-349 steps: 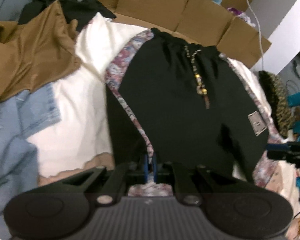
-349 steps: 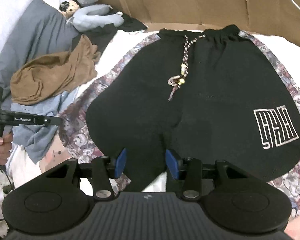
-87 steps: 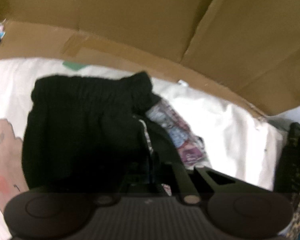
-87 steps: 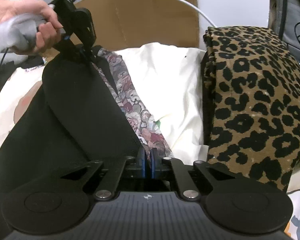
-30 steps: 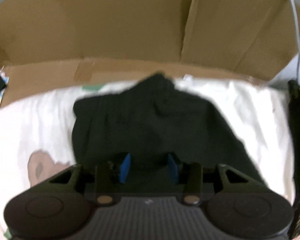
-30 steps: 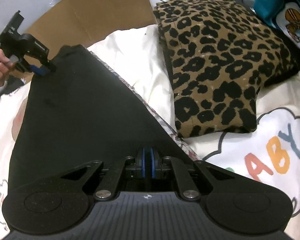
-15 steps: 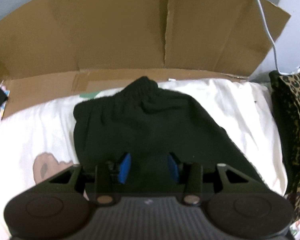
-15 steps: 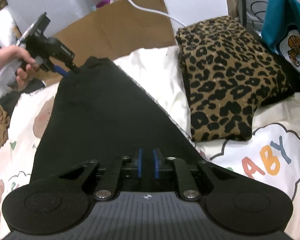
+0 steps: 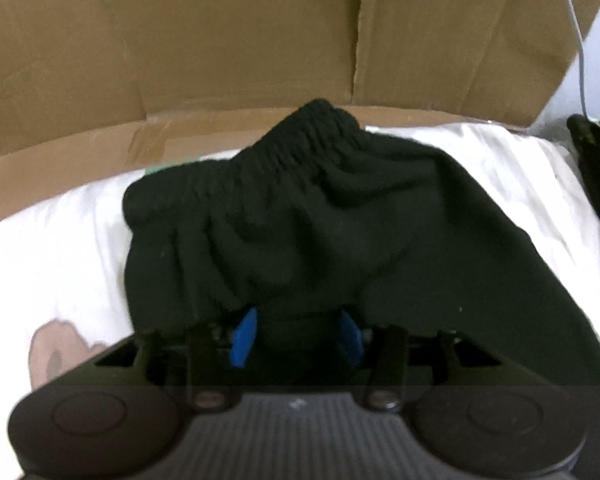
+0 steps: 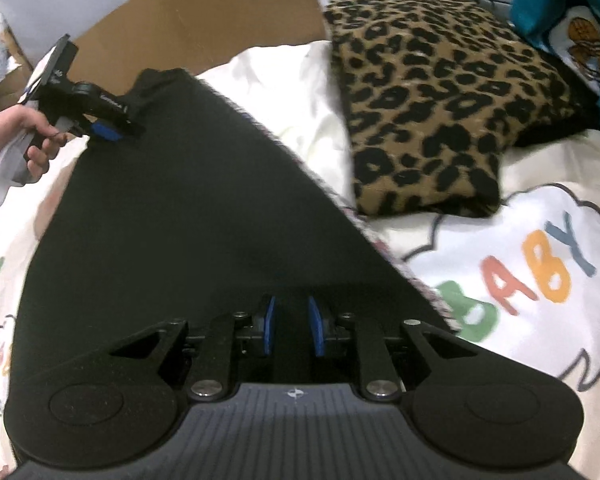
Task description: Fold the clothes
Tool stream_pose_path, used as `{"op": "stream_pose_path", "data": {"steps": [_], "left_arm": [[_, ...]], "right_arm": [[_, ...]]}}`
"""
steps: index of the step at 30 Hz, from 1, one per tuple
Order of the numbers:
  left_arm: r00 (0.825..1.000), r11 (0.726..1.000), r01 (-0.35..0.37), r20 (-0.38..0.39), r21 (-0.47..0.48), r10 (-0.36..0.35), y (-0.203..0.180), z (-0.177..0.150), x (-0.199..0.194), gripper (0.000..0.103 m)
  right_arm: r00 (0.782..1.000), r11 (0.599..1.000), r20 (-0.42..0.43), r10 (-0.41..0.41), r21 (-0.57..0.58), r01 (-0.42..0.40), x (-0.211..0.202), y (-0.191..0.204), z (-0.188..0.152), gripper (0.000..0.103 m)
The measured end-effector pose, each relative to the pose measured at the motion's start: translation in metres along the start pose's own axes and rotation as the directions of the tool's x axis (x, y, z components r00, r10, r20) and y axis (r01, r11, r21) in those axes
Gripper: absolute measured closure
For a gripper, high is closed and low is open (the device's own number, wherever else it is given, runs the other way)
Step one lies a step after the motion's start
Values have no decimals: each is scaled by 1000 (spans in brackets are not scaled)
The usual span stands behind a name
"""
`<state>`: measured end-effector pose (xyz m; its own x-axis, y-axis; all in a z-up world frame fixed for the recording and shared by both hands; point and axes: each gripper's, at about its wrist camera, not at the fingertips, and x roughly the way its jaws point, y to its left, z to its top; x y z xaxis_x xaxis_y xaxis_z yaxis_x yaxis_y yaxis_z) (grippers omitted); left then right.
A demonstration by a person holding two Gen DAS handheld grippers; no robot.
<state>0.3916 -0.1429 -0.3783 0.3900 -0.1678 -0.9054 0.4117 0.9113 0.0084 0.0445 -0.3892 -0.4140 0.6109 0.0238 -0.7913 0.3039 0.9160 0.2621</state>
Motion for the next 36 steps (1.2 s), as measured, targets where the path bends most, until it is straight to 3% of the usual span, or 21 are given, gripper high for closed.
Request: {"op": "stream_pose_path", "data": {"steps": [8, 13, 17, 26, 30, 32, 36], "left_arm": [[996, 997, 72, 58, 4, -72, 11, 12, -32, 60], [992, 997, 74, 102, -36, -70, 26, 22, -48, 77], [992, 996, 91, 89, -6, -90, 19, 28, -35, 78], [994, 994, 12, 110, -111, 0, 15, 38, 6, 77], [995, 996, -31, 89, -88, 38, 3, 41, 2, 79], [997, 997, -23, 70, -72, 28, 2, 47, -6, 79], [994, 996, 65, 89, -61, -59, -2, 57, -26, 78]], "right_arm": [[999, 998, -22, -43, -43, 42, -12, -3, 3, 78], [999, 999, 46, -21, 49, 19, -22, -12, 5, 78], [999, 999, 23, -30, 17, 30, -11, -10, 4, 78], [999, 998, -16, -32, -46, 31, -1, -17, -1, 78], [999, 999, -12, -34, -33, 33, -3, -17, -1, 78], [999, 999, -1, -33, -11, 33, -6, -19, -1, 79], [999, 999, 17, -36, 20, 35, -12, -23, -4, 78]]}}
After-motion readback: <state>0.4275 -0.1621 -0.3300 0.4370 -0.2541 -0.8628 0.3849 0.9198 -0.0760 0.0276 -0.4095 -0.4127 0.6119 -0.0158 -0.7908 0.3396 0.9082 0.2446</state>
